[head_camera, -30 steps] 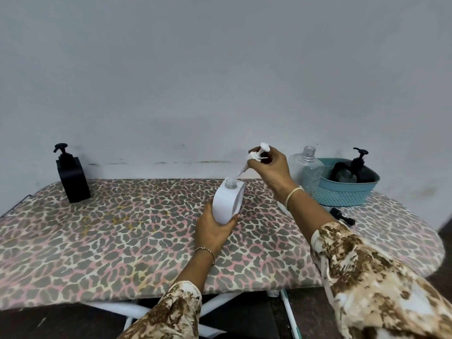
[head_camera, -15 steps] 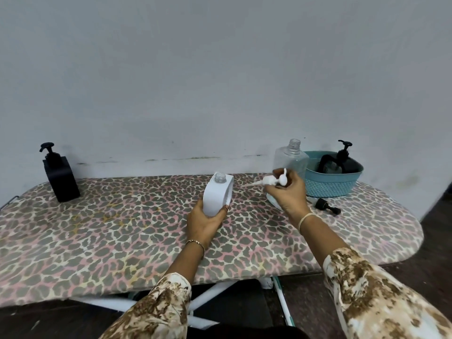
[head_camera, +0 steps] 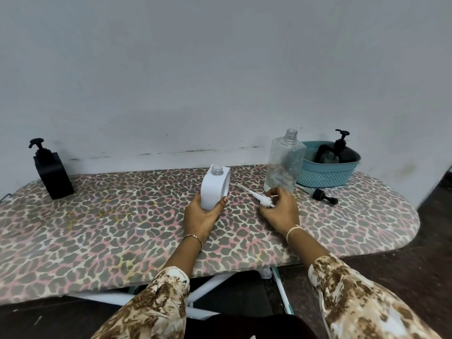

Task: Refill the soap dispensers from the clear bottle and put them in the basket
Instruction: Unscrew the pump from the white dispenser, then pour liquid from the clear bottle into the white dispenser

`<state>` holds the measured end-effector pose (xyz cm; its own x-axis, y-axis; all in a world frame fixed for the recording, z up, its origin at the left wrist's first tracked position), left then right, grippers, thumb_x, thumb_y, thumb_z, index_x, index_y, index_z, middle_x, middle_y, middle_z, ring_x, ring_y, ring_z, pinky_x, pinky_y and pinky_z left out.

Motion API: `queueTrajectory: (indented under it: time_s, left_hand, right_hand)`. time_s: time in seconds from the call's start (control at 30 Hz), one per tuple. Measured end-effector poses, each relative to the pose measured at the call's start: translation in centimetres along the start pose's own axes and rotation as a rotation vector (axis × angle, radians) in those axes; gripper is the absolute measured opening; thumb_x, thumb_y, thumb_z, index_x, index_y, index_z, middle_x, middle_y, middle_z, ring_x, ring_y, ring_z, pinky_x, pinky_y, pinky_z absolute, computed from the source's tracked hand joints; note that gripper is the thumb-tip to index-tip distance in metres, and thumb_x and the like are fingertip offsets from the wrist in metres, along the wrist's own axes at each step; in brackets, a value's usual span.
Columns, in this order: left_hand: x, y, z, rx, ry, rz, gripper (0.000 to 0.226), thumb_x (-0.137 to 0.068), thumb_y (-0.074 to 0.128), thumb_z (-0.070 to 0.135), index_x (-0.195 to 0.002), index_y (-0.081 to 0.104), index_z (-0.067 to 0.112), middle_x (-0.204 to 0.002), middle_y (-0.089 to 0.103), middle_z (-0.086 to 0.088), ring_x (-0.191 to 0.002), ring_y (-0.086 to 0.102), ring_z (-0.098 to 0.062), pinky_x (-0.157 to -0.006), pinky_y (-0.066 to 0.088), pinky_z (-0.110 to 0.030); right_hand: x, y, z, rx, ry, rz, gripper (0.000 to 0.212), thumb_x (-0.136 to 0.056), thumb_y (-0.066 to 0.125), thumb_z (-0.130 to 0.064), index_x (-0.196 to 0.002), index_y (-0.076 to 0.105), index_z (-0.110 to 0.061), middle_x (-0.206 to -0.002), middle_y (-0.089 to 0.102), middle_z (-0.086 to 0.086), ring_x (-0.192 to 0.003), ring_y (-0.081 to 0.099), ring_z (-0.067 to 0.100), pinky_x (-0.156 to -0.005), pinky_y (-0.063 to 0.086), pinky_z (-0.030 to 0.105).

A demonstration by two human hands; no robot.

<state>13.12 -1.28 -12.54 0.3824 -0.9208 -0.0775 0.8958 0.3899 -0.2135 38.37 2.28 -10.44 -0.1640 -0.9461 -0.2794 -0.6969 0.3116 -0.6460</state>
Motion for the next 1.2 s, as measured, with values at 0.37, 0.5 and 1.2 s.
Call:
queueTrajectory:
  time_s: [0.37,0.5,1.2]
  left_hand:
    - [-0.4,0.3,-0.1,-0.070,0.029,-0.001,0.062,-0.064,0.082,0.051,-0.110,0.060,0.015,-0.107,0.069,-0.004,-0.093,0.068,-0.023,-0.081,0.058,-0.041]
    - [-0.5,0.5,0.0,-0.063,0.033,-0.004,0.063,-0.066,0.082,0.049,-0.113,0.060,0.015,-0.108,0.069,-0.003,-0.093,0.067,-0.021,-0.082,0.058,-0.040]
    - [-1.3,0.9,-1.2,-0.002,0.049,-0.049,0.074,-0.045,0.077,0.074,-0.104,0.060,0.033,-0.102,0.071,0.006,-0.083,0.072,-0.018,-0.074,0.060,-0.039]
  right_hand:
    - [-1.3,-5.8,-2.2,0.070,-0.001,0.472,0.078,-0.068,0.080,-0.045,-0.126,0.043,-0.009,-0.134,0.042,0.011,-0.128,0.038,0.027,-0.108,0.031,0.049]
    - [-4.3,-5.7,-0.3,-0.083,0.200,0.388,0.121,-0.056,0.088,-0.049,-0.146,0.019,-0.007,-0.153,0.019,0.015,-0.143,0.018,0.028,-0.116,0.021,0.051]
    - [-6.9,-3.8,-2.3,-0.375,0.029,0.232,0.057,-0.065,0.088,-0.025,-0.115,0.060,-0.024,-0.113,0.067,-0.007,-0.101,0.062,0.011,-0.086,0.051,0.023]
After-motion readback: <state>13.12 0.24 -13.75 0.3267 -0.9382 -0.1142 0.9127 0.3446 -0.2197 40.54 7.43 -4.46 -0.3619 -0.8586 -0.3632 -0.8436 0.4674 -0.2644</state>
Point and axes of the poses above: each hand's wrist, its own x-axis away from the middle knuckle, its own y-axis out of the palm, z = x × y, the point moved 9 cm from there along -x, towards the middle knuckle
